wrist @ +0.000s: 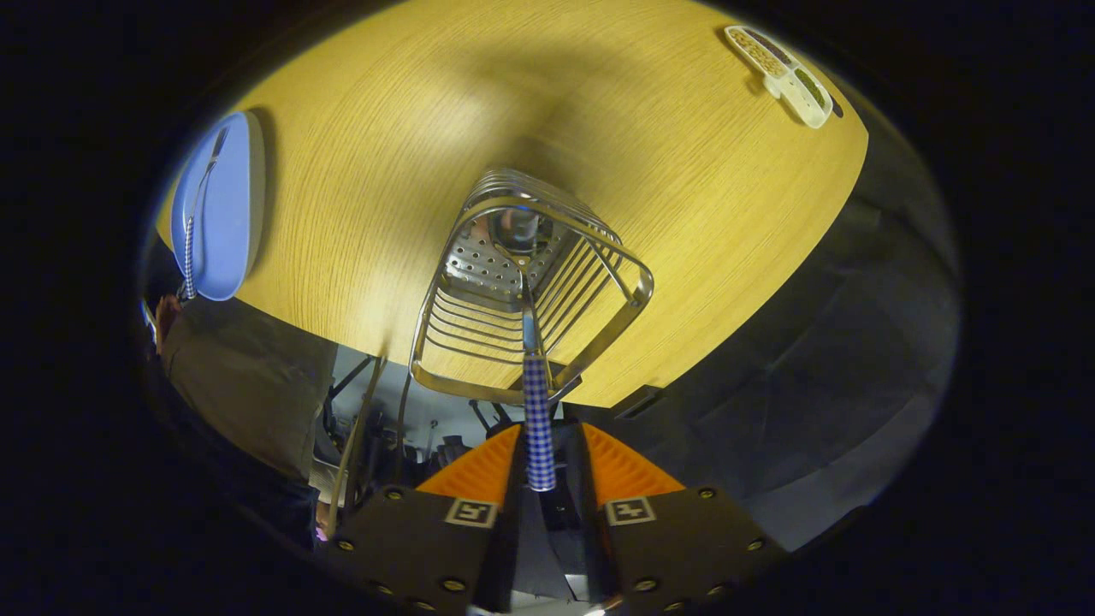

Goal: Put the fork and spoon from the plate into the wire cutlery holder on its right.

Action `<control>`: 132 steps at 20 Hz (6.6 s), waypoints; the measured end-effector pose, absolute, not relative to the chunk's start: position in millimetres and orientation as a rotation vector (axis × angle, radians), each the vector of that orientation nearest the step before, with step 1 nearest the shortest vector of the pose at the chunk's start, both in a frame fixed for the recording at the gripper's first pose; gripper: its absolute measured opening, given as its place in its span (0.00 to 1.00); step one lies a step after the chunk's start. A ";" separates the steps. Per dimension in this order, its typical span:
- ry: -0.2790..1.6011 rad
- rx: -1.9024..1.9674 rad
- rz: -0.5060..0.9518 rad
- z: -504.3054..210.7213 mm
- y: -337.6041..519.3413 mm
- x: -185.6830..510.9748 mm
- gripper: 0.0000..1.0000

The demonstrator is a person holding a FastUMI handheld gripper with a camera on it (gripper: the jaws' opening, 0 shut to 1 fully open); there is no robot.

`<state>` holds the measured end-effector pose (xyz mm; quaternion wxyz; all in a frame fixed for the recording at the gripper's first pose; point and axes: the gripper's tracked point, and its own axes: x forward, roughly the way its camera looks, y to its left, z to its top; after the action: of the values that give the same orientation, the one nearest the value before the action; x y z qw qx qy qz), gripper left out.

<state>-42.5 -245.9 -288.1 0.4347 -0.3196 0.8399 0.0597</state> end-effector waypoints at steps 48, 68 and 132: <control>1.703 -0.146 0.383 -347.2 79.9 -116.3 1.00; 1.776 -0.181 0.405 -391.9 99.1 -114.7 0.23; 2.337 -0.317 0.146 -263.8 -215.9 -83.8 0.04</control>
<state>-83.8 -215.9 -263.8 0.3795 -0.1241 0.9151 0.0573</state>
